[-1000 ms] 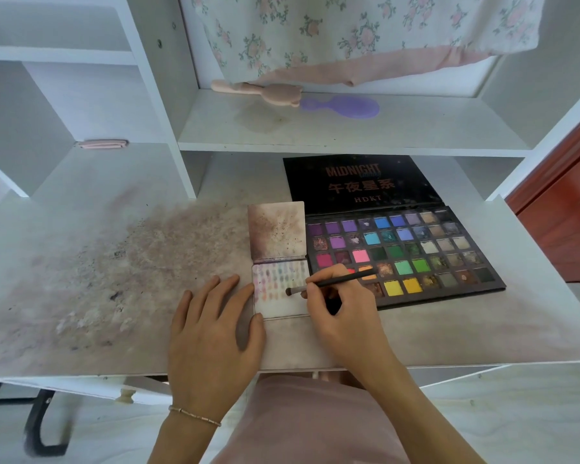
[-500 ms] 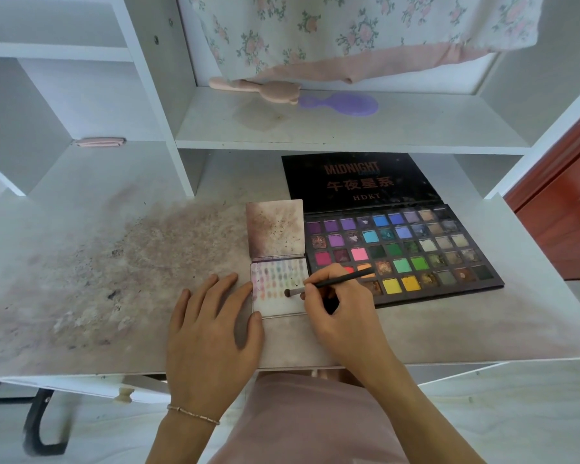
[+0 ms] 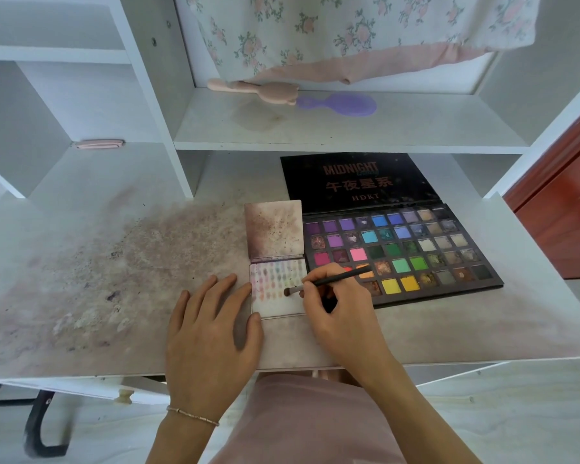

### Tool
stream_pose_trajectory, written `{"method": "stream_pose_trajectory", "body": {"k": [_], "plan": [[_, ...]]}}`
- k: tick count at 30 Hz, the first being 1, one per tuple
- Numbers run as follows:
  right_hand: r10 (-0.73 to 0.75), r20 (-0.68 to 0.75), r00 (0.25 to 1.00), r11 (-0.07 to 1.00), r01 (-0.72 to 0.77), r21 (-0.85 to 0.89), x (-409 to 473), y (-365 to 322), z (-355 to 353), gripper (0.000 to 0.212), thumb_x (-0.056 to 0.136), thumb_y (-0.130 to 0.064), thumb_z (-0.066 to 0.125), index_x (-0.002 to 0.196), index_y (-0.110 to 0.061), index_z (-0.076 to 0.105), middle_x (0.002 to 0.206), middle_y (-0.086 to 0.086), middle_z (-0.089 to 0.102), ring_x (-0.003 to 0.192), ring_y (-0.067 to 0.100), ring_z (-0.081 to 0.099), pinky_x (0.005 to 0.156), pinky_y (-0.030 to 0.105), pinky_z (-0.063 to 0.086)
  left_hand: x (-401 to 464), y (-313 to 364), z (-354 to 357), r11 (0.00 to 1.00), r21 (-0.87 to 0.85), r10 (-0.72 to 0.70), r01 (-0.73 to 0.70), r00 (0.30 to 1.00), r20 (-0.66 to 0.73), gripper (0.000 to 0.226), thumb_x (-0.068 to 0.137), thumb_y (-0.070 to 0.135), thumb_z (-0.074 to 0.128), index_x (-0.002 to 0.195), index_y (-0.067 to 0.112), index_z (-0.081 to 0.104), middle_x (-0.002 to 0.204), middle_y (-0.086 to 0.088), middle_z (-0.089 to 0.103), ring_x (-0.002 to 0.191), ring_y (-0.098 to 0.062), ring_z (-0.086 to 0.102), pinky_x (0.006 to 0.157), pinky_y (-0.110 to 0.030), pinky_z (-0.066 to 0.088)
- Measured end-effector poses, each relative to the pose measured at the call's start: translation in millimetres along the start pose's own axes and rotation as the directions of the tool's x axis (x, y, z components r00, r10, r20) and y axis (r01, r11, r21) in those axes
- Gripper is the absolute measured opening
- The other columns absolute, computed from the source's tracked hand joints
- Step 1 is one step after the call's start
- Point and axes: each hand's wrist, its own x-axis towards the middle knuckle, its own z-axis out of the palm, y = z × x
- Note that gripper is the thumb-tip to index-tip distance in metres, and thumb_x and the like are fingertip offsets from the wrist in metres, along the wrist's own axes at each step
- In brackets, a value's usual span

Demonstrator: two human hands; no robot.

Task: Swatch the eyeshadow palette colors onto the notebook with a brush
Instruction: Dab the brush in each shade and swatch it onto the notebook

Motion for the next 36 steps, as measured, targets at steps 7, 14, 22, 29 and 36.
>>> {"method": "stream_pose_trajectory", "body": {"k": [7, 14, 22, 29, 36], "plan": [[-0.009, -0.09, 0.996, 0.99, 0.022, 0.139, -2, 0, -4, 0.021, 0.081, -0.016, 0.052, 0.077, -0.036, 0.049, 0.07, -0.012, 0.057, 0.069, 0.008, 0.058, 0.058, 0.013, 0.048, 0, 0, -1, 1.0, -0.003, -0.003, 0.003, 1.0, 0.001, 0.045, 0.08, 0.039, 0.041, 0.107, 0.016, 0.068, 0.117, -0.005, 0.064, 0.114, -0.027, 0.056, 0.103, -0.047, 0.034], [0.039, -0.22, 0.975, 0.987, -0.003, 0.162, -7, 14, -30, 0.019, 0.081, -0.016, 0.048, 0.082, -0.034, 0.054, 0.079, -0.01, 0.061, 0.074, 0.005, 0.06, 0.063, 0.013, 0.049, 1, 1, -2, 1.0, -0.002, 0.0, 0.0, 1.0, 0.007, 0.045, 0.081, 0.039, 0.04, 0.107, 0.015, 0.068, 0.116, -0.006, 0.064, 0.113, -0.028, 0.057, 0.102, -0.048, 0.034], [0.085, -0.374, 0.924, 0.995, -0.06, 0.079, -12, 44, -76, 0.031, 0.086, 0.004, 0.051, 0.086, -0.026, 0.055, 0.084, -0.006, 0.06, 0.079, -0.005, 0.059, 0.066, 0.005, 0.046, 1, 0, 0, 1.0, 0.0, 0.005, -0.005, 1.0, -0.011, 0.046, 0.082, 0.041, 0.04, 0.106, 0.014, 0.068, 0.116, -0.008, 0.064, 0.113, -0.03, 0.057, 0.102, -0.049, 0.034], [0.133, -0.542, 0.83, 0.988, -0.156, 0.004, -10, 61, -109, 0.008, 0.095, -0.007, 0.037, 0.094, -0.01, 0.045, 0.079, -0.01, 0.049, 0.072, -0.006, 0.054, 0.057, 0.0, 0.039, 0, 2, 2, 1.0, -0.01, -0.006, 0.006, 0.999, -0.045, 0.047, 0.08, 0.042, 0.041, 0.106, 0.014, 0.068, 0.116, -0.007, 0.064, 0.113, -0.031, 0.057, 0.103, -0.048, 0.032], [0.212, -0.487, 0.847, 0.954, -0.288, -0.085, -10, 66, -119, 0.009, 0.095, -0.011, 0.037, 0.091, -0.014, 0.044, 0.072, -0.009, 0.05, 0.064, -0.006, 0.052, 0.049, 0.009, 0.039, 1, 3, 1, 1.0, -0.009, -0.01, 0.01, 0.999, -0.042, 0.048, 0.08, 0.042, 0.04, 0.106, 0.013, 0.068, 0.116, -0.008, 0.064, 0.112, -0.031, 0.057, 0.102, -0.049, 0.033]]}}
